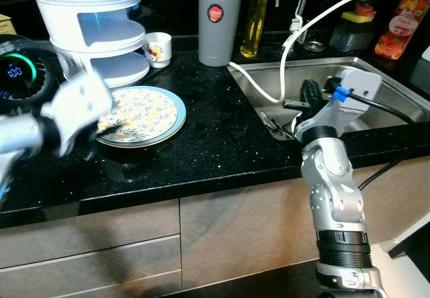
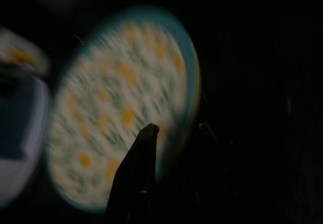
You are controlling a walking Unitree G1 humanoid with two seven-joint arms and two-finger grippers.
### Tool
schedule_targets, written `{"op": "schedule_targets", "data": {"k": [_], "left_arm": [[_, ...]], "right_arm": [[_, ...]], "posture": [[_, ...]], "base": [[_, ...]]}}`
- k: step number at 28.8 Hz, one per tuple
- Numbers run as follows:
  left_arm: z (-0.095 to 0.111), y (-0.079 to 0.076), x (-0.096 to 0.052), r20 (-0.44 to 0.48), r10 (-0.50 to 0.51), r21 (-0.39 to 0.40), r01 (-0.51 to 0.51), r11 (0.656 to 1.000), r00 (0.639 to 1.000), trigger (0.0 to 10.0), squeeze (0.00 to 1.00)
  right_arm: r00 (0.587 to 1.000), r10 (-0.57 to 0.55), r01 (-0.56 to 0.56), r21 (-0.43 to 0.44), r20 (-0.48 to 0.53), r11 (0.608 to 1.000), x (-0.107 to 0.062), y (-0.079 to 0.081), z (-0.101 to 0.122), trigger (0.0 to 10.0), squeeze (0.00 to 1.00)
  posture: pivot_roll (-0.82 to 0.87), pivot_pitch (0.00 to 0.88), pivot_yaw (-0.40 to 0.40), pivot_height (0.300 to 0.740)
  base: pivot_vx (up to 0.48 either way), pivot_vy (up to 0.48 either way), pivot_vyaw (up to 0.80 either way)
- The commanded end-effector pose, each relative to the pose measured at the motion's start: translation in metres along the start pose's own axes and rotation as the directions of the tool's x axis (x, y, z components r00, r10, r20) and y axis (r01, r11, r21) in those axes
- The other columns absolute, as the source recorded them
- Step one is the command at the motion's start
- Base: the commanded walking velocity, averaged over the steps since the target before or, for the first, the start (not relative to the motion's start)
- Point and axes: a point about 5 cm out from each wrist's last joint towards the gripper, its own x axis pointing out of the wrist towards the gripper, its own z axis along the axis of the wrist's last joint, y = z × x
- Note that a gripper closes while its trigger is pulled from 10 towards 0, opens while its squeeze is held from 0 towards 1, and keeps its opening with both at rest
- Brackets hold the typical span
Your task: Kitchen organization
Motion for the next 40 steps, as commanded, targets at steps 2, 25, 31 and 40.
{"op": "schedule_targets", "data": {"k": [2,25,31,40], "left_arm": [[-0.005,0.003,0.012,-0.025,-0.029,0.03,0.03,0.999,0.999,10.0,0.0],[0.005,0.037,0.019,-0.089,-0.087,0.284,0.109,0.953,0.992,10.0,0.0],[0.002,0.035,0.019,-0.106,-0.132,0.29,0.157,0.944,0.986,10.0,0.0],[0.006,0.035,0.016,-0.081,-0.167,0.288,0.184,0.94,0.983,10.0,0.0]], "right_arm": [[1.0,0.026,-0.026,0.01,-0.017,1.0,0.0,0.007,-0.003,10.0,0.0],[1.0,0.016,-0.016,0.017,-0.012,1.0,-0.003,0.006,-0.003,10.0,0.0],[1.0,0.011,-0.011,0.014,-0.016,1.0,-0.004,0.005,-0.004,10.0,0.0],[1.0,0.01,-0.01,0.012,-0.015,1.0,-0.004,0.005,-0.004,10.0,0.0]], "posture": [[0.15,0.041,-0.019,0.74],[0.13,0.036,0.0,0.74],[0.13,0.034,0.002,0.74],[0.13,0.031,0.002,0.74]], "base": [[0.0,0.0,0.0],[0.0,0.0,0.0],[0.0,0.0,0.0],[0.0,0.0,0.0]]}}
